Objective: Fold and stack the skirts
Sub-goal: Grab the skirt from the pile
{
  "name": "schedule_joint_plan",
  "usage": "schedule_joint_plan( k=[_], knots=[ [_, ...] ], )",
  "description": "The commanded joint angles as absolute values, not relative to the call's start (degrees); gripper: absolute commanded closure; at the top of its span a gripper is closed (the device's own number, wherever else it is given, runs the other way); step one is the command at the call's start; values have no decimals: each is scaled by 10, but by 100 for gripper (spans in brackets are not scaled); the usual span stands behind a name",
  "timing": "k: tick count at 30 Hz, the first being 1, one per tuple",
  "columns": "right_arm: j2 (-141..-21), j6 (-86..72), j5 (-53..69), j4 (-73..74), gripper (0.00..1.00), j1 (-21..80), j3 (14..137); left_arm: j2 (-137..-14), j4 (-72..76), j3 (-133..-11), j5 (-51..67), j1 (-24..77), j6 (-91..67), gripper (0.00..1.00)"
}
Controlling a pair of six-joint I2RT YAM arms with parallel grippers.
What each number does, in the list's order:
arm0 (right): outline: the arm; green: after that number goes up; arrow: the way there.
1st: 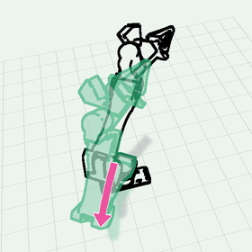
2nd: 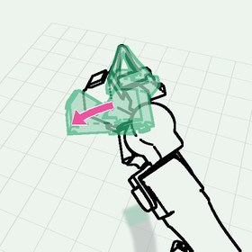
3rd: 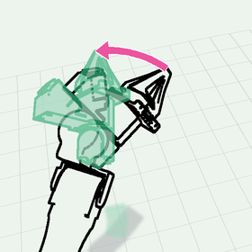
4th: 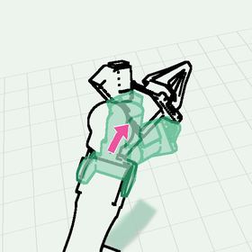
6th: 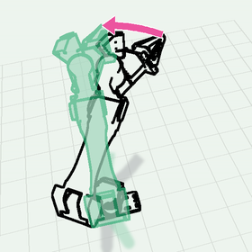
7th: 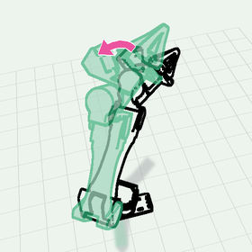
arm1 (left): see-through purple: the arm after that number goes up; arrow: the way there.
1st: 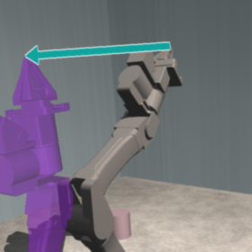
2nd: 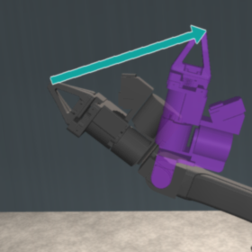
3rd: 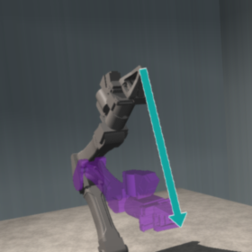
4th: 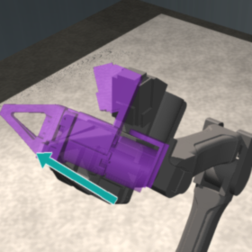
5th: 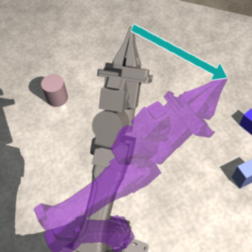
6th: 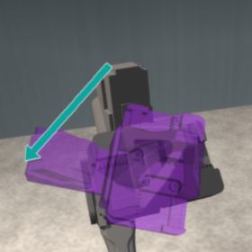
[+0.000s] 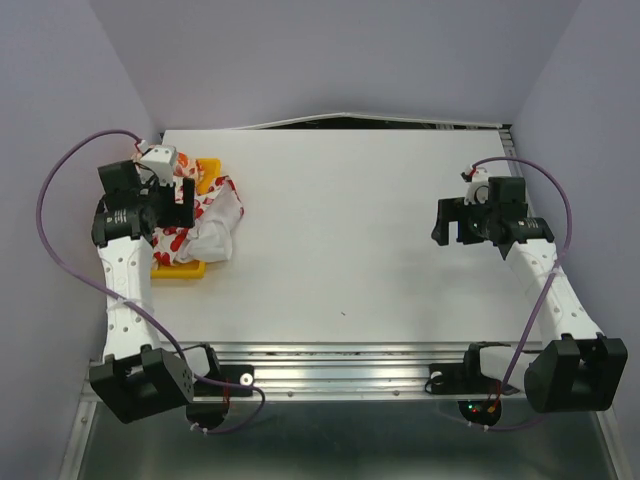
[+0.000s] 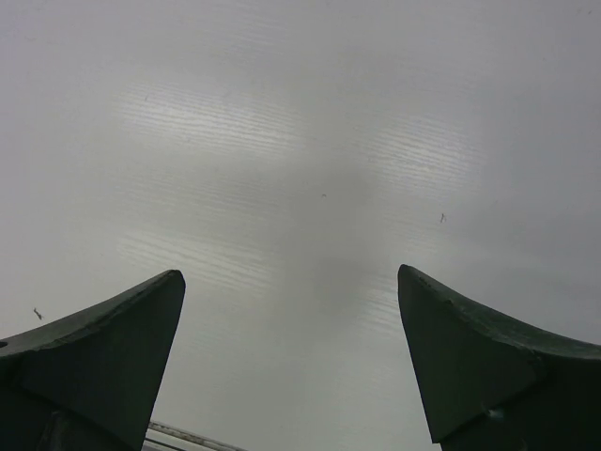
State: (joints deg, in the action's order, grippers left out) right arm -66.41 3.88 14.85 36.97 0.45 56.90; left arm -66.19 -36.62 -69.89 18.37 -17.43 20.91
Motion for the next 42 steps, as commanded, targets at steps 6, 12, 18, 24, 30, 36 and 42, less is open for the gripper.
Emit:
schedule_joint_plan(
  k=[6,12,18,24,30,36,42],
  knots=[
    [-663,42,166,369,0,5,601,-707,-316,-741,76,-152,110,2],
    [-674,43,174,369,0,5,605,-768,-286,-784,30,-174,39,2],
    [-692,41,185,369,0,5,614,-823,-241,-794,-36,-189,-62,2],
    [-710,42,193,369,0,5,620,-859,-163,-761,-61,-195,-104,1],
    [-722,40,198,373,0,5,635,-924,-148,-768,-85,-211,-138,2],
    [-737,41,197,375,0,5,640,-967,-114,-769,-87,-217,-163,2],
    [-747,41,190,376,0,5,647,-1033,-110,-785,-88,-217,-172,2]
  ],
)
